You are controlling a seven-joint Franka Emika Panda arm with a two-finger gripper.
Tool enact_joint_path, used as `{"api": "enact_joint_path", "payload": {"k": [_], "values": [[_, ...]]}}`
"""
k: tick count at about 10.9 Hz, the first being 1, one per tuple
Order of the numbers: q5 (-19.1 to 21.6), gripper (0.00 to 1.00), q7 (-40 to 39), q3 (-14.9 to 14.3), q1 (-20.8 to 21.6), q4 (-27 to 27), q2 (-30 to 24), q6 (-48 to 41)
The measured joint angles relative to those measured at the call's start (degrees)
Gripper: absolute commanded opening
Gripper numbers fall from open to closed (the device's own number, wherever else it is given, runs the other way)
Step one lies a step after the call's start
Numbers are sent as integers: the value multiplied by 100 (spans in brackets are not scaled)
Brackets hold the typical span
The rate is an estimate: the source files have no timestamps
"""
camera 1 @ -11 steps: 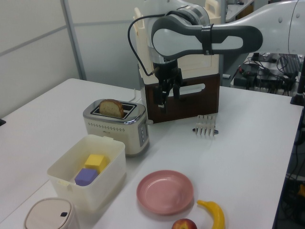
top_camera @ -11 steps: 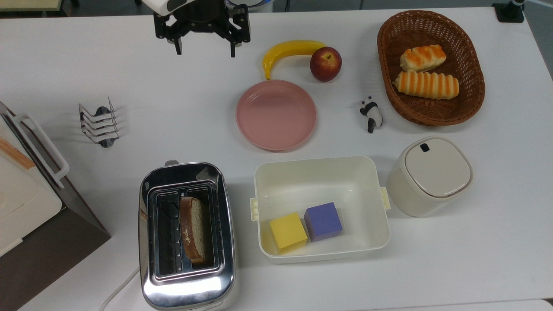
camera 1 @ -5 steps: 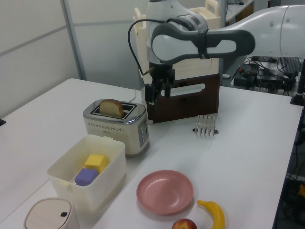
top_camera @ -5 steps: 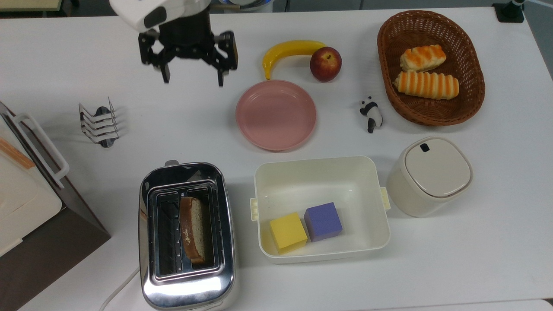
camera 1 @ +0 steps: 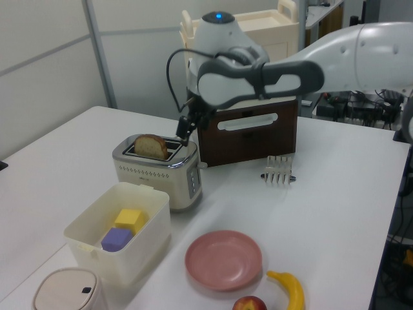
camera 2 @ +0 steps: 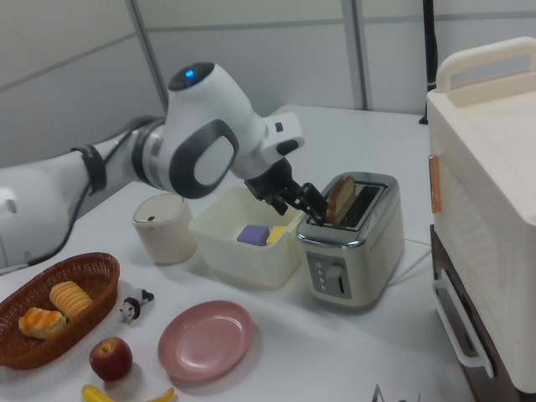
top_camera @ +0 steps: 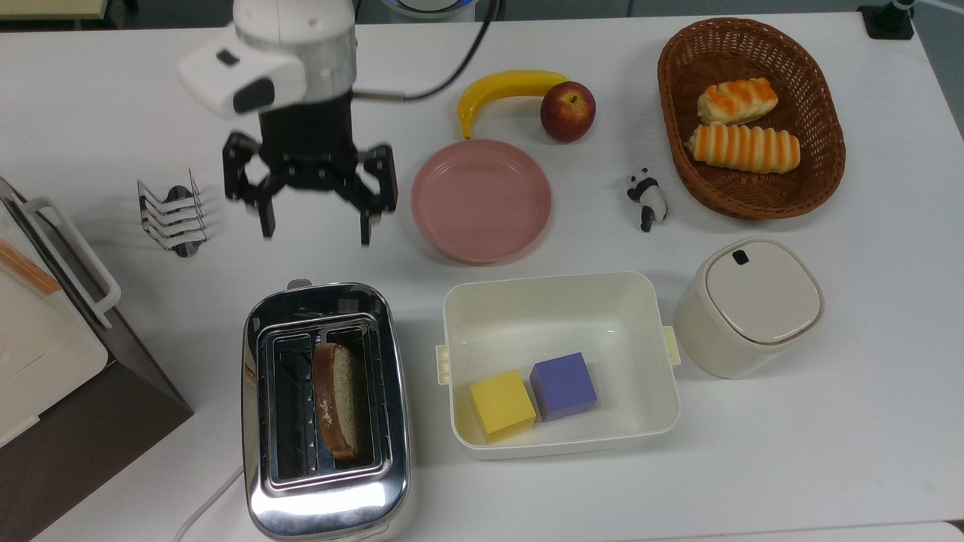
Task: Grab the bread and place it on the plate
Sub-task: 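Move the open gripper over the toaster and lower onto the bread slice, then close the gripper on the bread slice and lift it out of the toaster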
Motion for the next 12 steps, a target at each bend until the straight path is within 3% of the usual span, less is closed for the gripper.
{"api": "enact_joint_path", "payload": {"k": [2,4,6,7,9,12], "values": [[0,96,16,0,-5,-5,321,890],[9,86,51,0,-43,-6,661,1825],[108,48,58,0,-104,-6,924,2720],[108,38,54,0,-105,-6,1006,2897],[-44,1,4,6,-56,8,1046,2939],[-78,0,24,53,2,28,1038,2939]]}}
